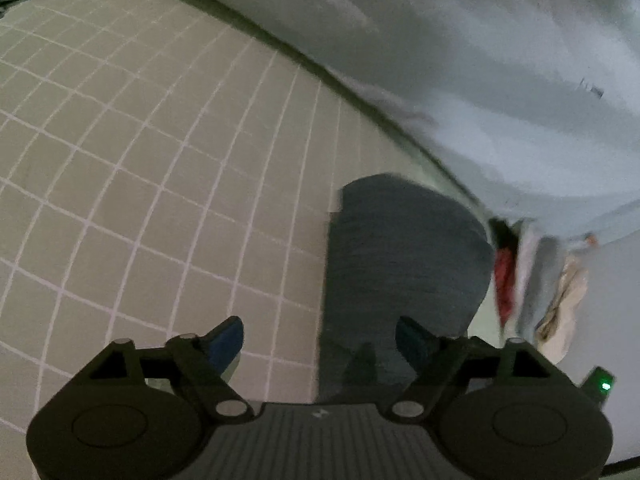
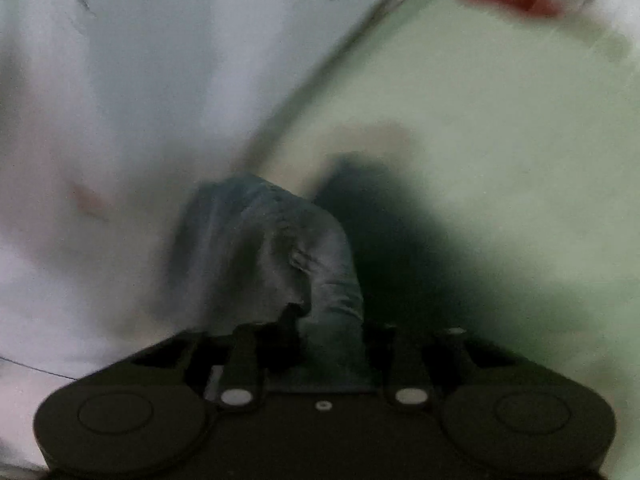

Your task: Fold clothes

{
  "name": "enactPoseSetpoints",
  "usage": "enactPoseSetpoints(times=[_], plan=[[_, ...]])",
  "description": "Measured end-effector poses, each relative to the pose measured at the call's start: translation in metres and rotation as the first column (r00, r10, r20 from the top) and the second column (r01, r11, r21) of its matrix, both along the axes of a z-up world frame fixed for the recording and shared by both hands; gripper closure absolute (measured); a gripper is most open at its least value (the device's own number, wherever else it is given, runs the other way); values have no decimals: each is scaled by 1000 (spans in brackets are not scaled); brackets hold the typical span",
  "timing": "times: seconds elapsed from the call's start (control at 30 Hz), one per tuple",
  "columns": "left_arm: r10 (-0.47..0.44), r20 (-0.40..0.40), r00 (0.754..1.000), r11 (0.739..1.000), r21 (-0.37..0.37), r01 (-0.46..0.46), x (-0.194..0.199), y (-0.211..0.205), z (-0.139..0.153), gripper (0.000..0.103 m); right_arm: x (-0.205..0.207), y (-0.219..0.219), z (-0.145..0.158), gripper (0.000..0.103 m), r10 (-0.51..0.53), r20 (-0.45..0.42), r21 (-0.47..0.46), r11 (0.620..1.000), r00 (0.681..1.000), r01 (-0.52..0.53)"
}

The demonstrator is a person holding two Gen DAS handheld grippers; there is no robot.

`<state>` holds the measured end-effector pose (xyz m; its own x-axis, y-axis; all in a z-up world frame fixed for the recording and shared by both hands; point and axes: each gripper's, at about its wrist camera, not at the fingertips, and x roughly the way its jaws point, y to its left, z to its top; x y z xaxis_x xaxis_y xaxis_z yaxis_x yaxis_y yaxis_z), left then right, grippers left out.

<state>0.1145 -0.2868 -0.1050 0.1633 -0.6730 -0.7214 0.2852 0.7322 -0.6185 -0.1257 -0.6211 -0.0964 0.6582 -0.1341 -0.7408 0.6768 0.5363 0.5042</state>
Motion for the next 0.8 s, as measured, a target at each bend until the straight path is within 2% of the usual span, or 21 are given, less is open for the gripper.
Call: enactPoseSetpoints(times=[0.03, 0.07, 0.13, 0.23, 0.4, 0.47, 0.6, 0.63, 0.67, 0.7, 0.73, 0.77, 0.8], plan=[[-10, -2, 1000, 1000, 14, 10, 0, -3, -3, 14, -2, 7, 5, 44, 29, -50, -103, 994, 998, -34], [-20, -2, 1000, 1000, 17, 20, 0, -8, -4, 12, -2, 15, 9, 28, 60, -78, -182, 981, 995, -73], [-40, -4, 999, 999, 22, 40, 1, -19, -8, 12, -1, 20, 13, 16, 89, -87, -235, 966, 992, -107], [-70, -7, 998, 997, 29, 70, 3, -34, -13, 10, 0, 21, 13, 15, 107, -89, -263, 956, 990, -127], [-120, -11, 993, 992, 41, 120, 6, -60, -21, 6, 23, -7, -11, 14, 64, -34, -124, 990, 997, -67], [-122, -24, 992, 992, 22, 123, 10, -68, -27, 5, 31, -12, -19, 12, 88, -25, -95, 991, 996, -90], [-105, -57, 993, 994, -47, 102, 20, -81, -35, 5, 48, -12, -23, 12, 151, -79, -114, 981, 985, -159], [-115, -64, 991, 991, -68, 111, 20, -84, -36, 7, 51, -11, -22, 13, 167, -96, -126, 976, 981, -178], [-129, -75, 989, 989, -84, 122, 20, -87, -37, 10, 53, -8, -21, 18, 179, -104, -132, 972, 978, -192], [-142, -85, 986, 986, -100, 134, 19, -91, -38, 17, 53, -6, -21, 21, 179, -103, -132, 972, 978, -192], [-146, -78, 986, 986, -92, 139, 16, -93, -38, 20, 52, -3, -21, 31, 173, -99, -131, 974, 980, -185], [-147, -60, 987, 986, -82, 142, 13, -94, -35, 29, 50, 0, -19, 51, 164, -93, -133, 975, 982, -176], [-148, -42, 988, 987, -72, 145, 9, -94, -33, 39, 47, 6, -16, 61, 143, -99, -150, 976, 985, -157]])
